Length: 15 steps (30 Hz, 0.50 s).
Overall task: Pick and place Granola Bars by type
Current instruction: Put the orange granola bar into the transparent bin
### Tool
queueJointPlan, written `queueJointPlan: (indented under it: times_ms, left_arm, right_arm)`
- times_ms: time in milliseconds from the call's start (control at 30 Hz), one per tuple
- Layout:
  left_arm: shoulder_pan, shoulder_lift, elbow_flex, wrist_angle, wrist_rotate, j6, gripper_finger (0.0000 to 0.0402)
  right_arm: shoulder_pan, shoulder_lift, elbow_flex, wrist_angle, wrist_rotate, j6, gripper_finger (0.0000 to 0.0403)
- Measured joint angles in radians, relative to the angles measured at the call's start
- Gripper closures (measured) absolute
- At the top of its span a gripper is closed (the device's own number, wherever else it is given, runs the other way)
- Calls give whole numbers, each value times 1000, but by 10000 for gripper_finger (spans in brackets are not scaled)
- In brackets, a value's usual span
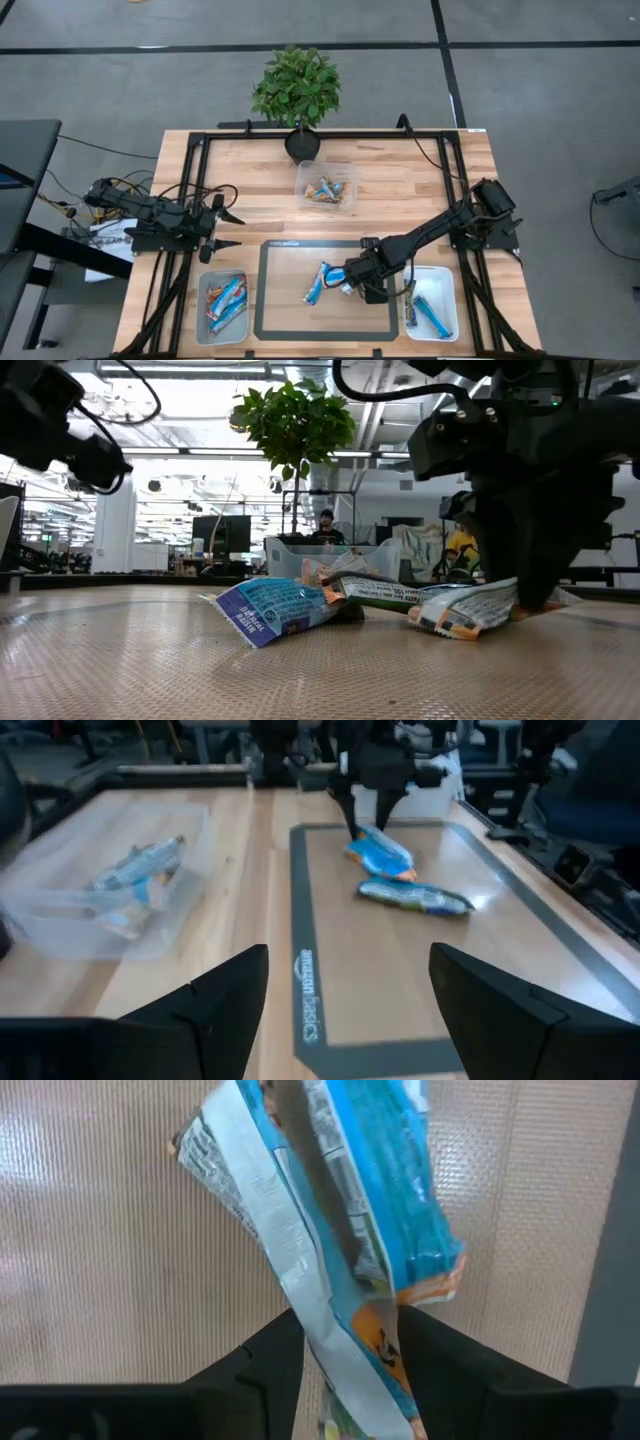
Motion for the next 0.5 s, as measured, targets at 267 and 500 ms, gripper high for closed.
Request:
queueJointPlan:
  times_ms: [267, 500]
  left_arm:
    - [0, 1, -9, 45, 3, 61, 132]
    - [0, 2, -38, 195, 75, 111, 132]
  right_arm:
    - [-23, 0, 0, 10, -9, 1, 252]
    - [-21, 0, 0, 12, -26, 8, 255]
